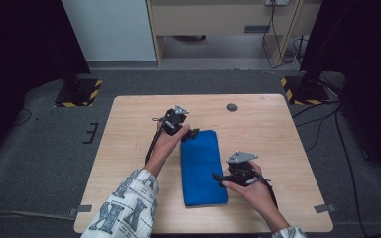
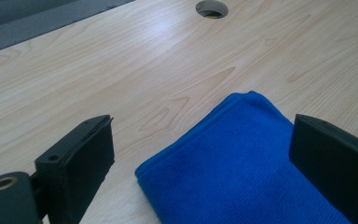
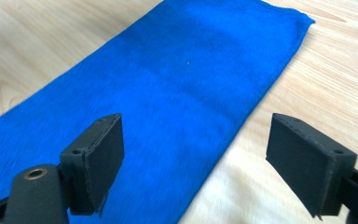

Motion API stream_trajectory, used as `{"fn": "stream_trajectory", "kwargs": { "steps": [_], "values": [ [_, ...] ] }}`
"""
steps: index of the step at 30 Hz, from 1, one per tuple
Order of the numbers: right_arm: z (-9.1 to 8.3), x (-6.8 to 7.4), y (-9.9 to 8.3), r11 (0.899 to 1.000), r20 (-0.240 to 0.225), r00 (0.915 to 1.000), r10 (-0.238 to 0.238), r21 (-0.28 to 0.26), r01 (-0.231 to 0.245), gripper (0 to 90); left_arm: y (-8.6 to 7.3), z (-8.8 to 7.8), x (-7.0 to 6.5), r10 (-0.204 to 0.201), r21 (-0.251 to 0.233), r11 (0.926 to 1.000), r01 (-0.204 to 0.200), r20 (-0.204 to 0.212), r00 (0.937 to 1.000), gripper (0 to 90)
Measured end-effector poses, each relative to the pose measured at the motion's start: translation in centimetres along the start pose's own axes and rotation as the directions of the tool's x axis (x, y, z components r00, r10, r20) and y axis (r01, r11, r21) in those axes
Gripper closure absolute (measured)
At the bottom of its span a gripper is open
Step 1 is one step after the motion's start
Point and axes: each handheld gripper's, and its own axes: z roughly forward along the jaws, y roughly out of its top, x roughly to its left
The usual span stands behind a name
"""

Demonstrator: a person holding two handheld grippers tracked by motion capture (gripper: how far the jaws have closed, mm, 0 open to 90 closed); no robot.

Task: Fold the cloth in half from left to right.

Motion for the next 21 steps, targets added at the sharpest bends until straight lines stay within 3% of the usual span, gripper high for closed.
{"fn": "stream_trajectory", "kwargs": {
  "steps": [6,8,15,16,21],
  "values": [
    [1.8,-1.5,1.2,0.999,-0.001,0.9993,0.036,0.012,-0.036,22.2,-0.7,-0.5,0.4,0.023,0.064,0.9977,-0.021,-0.031,0.9993,5.8],
    [2.1,-2.1,1.8,1.000,0.035,0.9992,0.018,-0.002,-0.018,27.3,-0.9,-0.7,0.5,0.033,0.097,0.9949,-0.028,-0.054,0.9980,6.9],
    [4.2,-3.9,4.4,1.000,0.063,0.9978,0.020,-0.004,-0.020,38.8,-1.2,-1.8,1.4,0.014,0.089,0.9960,-0.007,-0.077,0.9969,8.3],
    [4.5,-4.0,4.7,1.000,0.064,0.9978,0.016,0.000,-0.016,39.9,-1.2,-2.0,1.7,0.008,0.085,0.9963,0.000,-0.095,0.9954,9.3],
    [5.7,-4.7,6.2,0.999,0.103,0.9943,-0.028,0.044,0.023,44.8,-1.2,-2.2,2.3,-0.002,0.089,0.9960,0.010,-0.092,0.9958,11.7]
  ]
}}
